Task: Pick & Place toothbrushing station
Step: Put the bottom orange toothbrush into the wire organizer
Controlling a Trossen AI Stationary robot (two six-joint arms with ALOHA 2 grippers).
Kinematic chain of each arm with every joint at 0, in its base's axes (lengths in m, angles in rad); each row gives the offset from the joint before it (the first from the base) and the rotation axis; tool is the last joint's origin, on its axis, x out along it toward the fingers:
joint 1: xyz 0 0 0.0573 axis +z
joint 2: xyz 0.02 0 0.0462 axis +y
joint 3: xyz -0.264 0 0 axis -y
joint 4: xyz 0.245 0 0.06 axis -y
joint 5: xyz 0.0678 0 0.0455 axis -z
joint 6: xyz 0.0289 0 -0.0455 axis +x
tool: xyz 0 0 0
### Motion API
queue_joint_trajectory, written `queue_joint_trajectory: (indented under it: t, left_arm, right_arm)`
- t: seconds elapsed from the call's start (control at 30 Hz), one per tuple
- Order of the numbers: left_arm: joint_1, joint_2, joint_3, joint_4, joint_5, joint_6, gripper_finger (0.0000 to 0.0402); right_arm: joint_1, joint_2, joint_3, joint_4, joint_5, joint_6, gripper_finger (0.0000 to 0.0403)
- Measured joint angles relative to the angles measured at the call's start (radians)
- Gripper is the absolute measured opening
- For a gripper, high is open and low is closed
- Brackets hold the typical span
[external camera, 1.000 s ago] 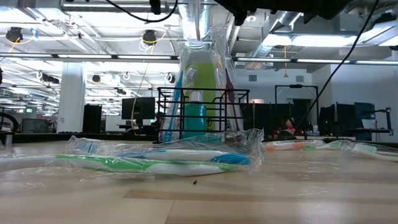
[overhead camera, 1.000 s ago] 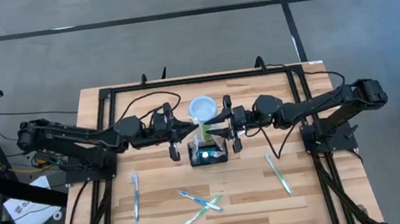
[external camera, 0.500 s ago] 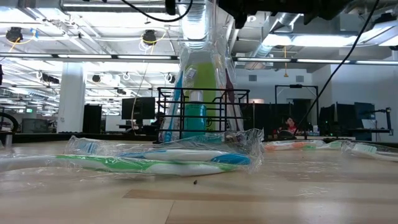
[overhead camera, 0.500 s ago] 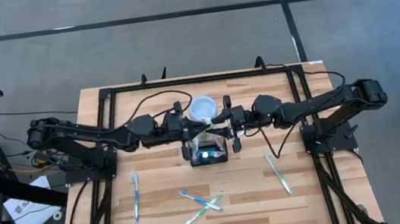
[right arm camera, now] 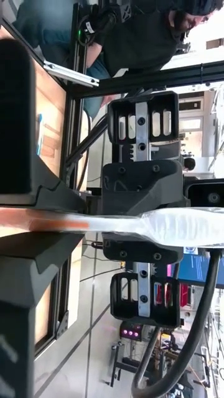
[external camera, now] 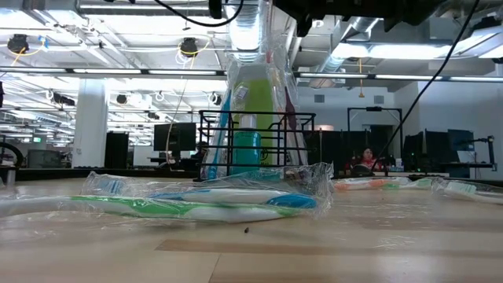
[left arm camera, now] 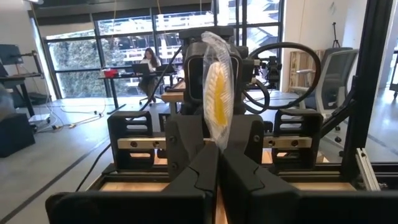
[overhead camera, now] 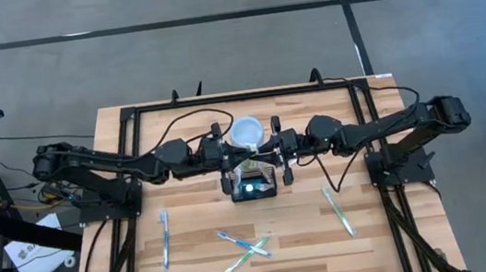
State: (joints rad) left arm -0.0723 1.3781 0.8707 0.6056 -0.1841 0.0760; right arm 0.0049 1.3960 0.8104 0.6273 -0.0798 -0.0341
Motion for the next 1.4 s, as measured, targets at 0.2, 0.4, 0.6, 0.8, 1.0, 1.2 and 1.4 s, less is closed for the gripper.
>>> queue_joint_trajectory:
  t: [0.2,0.4,0.6,0.8,1.0,1.2,1.4]
  left_arm:
    - [0.000,-0.001,0.000,-0.006,0.000,-0.001,0.0023]
    - [0.000,-0.002,0.000,-0.025,-0.001,-0.001,0.0060]
    - [0.000,-0.060,-0.007,-0.074,-0.003,-0.001,0.0081]
    - [-0.001,-0.151,-0.066,-0.110,-0.007,-0.005,0.0081]
    - [-0.007,-0.217,-0.130,-0.107,-0.007,-0.012,0.0080]
    - [-0.028,-0.251,-0.173,-0.109,-0.025,-0.030,0.0080]
    - [-0.032,-0.254,-0.181,-0.108,-0.029,-0.031,0.0080]
  right_arm:
    - [0.000,-0.003,0.000,-0.004,-0.002,0.001,0.0027]
    - [-0.001,-0.003,0.000,-0.011,-0.002,0.000,0.0027]
    - [-0.001,-0.032,-0.002,-0.044,-0.002,-0.015,0.0027]
    - [0.003,-0.065,-0.001,-0.055,-0.002,-0.026,0.0027]
    - [0.006,-0.076,-0.006,-0.103,0.000,-0.026,0.0027]
    - [0.009,-0.092,-0.031,-0.089,0.027,-0.026,0.0027]
    - [0.009,-0.109,-0.059,-0.095,0.036,-0.018,0.0027]
